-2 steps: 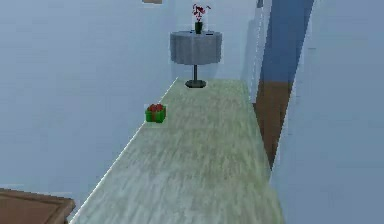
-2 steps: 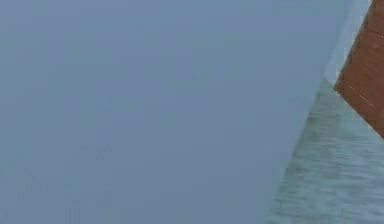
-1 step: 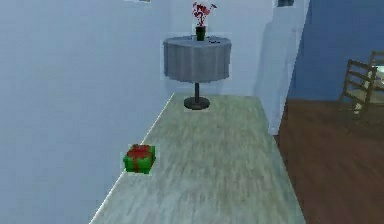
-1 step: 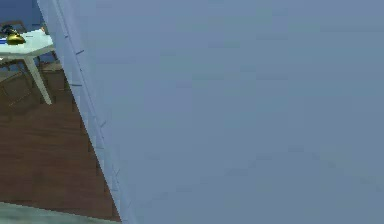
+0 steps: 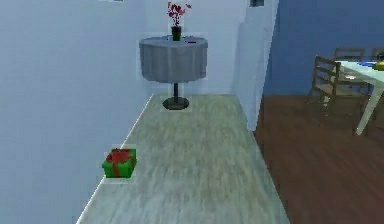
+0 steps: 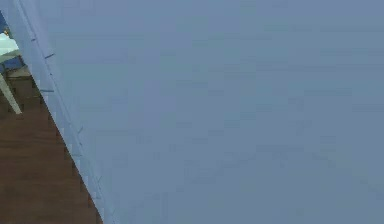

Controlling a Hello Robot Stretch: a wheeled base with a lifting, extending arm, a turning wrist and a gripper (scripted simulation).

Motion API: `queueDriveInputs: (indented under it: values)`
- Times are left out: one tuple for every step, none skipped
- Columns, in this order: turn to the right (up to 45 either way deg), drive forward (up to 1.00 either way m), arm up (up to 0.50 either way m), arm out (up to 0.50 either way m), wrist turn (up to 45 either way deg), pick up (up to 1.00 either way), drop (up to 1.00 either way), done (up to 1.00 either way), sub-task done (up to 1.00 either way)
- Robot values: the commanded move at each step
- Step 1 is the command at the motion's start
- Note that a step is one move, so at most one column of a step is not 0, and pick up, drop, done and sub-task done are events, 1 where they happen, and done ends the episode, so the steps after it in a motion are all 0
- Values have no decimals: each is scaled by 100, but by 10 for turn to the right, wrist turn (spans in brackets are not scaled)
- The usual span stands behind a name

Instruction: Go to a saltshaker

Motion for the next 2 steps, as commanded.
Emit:
queueDriveInputs:
  values:
    - [0,25,0,0,0,0,0,0,0]
    - [330,0,0,0,0,0,0,0,0]
